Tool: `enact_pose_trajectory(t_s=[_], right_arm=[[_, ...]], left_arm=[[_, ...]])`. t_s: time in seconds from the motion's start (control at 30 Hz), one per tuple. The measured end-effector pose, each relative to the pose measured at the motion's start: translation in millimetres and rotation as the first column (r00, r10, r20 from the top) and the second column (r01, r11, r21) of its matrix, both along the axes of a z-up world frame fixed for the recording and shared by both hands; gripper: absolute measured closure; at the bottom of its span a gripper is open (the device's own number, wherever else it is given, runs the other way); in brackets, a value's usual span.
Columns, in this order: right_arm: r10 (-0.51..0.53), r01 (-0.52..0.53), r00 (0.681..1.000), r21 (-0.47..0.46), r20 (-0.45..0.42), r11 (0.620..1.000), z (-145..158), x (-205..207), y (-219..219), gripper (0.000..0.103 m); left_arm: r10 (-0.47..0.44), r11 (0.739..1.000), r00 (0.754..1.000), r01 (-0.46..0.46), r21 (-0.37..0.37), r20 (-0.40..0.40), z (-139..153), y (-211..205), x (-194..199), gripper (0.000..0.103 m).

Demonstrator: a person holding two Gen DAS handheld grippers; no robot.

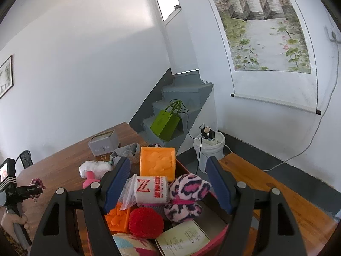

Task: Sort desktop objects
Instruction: 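Carry the leopard plush over the pink box and release it with left tool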

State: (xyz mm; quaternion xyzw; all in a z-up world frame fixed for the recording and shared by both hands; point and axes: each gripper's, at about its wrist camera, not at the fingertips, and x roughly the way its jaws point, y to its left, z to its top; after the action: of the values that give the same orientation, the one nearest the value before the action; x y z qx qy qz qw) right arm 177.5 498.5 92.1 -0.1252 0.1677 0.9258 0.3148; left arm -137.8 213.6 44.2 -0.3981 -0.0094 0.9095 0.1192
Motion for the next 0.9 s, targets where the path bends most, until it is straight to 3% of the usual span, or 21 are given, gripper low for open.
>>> enact_pose_trajectory(t_s=[0.2,0.47,0.6,0.8,0.9], right_arm=[[-0.035,0.035,0.999,-0.015,-0.021,0.999,3.1,6.7,6.6,0.026],[-0.066,0.064,0.997,-0.061,-0.042,0.996,3.9,15.1,18.4,0.026],[-0.069,0.065,0.996,-0.078,-0.052,0.995,4.3,18.1,21.6,0.026],[-0.056,0.052,0.998,-0.09,-0.042,0.995,3.7,16.0,22.4,0.026],[-0.056,0.053,0.998,-0.09,-0.04,0.995,3.0,16.1,22.9,0.025]], left_arm=[[-0.193,0.98,0.98,0.195,0.04,-0.054,34.8,61.7,51.3,0.066],[-0.413,0.905,0.907,0.419,0.077,-0.084,70.3,142.7,110.3,0.066],[-0.495,0.862,0.866,0.5,0.08,-0.077,71.2,175.7,126.5,0.066],[-0.627,0.777,0.778,0.628,0.039,-0.043,57.4,227.7,145.6,0.066],[-0.632,0.775,0.774,0.632,0.01,-0.032,45.8,232.9,148.5,0.066]])
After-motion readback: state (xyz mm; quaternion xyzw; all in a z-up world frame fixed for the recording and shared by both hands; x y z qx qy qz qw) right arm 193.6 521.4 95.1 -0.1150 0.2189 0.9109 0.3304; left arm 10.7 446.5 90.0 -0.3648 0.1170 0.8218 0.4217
